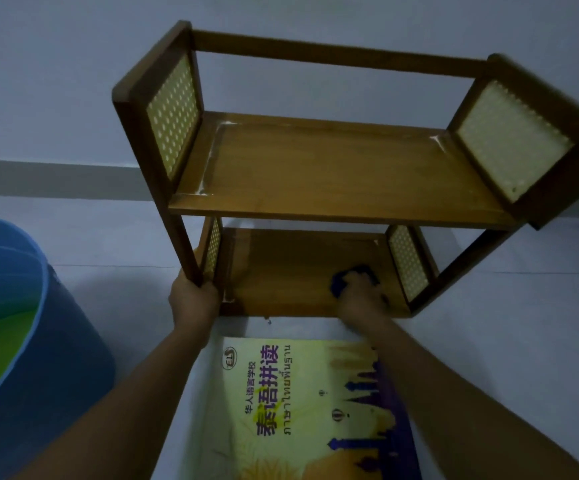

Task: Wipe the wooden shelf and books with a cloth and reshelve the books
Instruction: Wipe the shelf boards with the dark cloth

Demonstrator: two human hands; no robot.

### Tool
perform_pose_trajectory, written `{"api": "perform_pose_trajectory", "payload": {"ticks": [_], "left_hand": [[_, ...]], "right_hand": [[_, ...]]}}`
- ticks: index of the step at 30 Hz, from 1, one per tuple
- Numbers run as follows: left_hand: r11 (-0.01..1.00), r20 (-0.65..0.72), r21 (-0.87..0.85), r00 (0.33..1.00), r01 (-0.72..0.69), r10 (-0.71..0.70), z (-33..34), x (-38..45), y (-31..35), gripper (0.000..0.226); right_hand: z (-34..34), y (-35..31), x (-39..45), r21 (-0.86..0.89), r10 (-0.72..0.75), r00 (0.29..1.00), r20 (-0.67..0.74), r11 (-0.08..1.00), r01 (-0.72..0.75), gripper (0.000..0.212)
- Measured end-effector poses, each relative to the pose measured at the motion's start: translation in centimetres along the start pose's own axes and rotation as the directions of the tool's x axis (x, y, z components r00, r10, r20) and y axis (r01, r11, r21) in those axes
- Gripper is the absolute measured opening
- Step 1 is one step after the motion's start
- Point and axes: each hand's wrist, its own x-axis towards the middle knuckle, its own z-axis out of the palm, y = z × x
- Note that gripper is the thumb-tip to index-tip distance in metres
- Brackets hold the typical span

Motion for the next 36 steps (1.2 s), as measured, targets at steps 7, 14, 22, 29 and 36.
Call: {"api": "perform_pose_trajectory", "payload": {"ticks": [7,14,22,29,36], "left_hand": [[0.999,-0.031,-0.025,0.999,0.023,-0.024,0.4,0.2,-0.3,0.034],[1.0,0.051,0.012,0.999,0.012,-0.013,-0.2,0.7,-0.5,0.035],[0.999,0.016,0.024,0.999,-0.036,0.036,-0.3,0.7,-1.4,0.029],[1.0,-0.08,0.011,0.996,-0.029,0.03,0.3,-0.1,-0.9,0.033],[1.0,0.039,-0.01,0.999,0.0,0.0,-0.5,-0.3,-0.6,0.028]], "right_hand": [[7.7,-11.3,-5.4,0.068,-0.683,0.683,0.259,0.718,0.693,0.048],[0.1,1.4,5.3,-0.198,-0.175,0.924,-0.341,0.974,0.111,0.055],[5.9,-14.6,1.8,-0.284,-0.428,0.893,0.137,0.847,0.449,0.069],[7.3,-12.0,-4.3,-0.057,-0.733,0.605,0.312,0.621,0.782,0.043],[-1.0,0.7,-0.8,0.122,-0.509,0.839,0.194,0.861,0.494,0.039]]}}
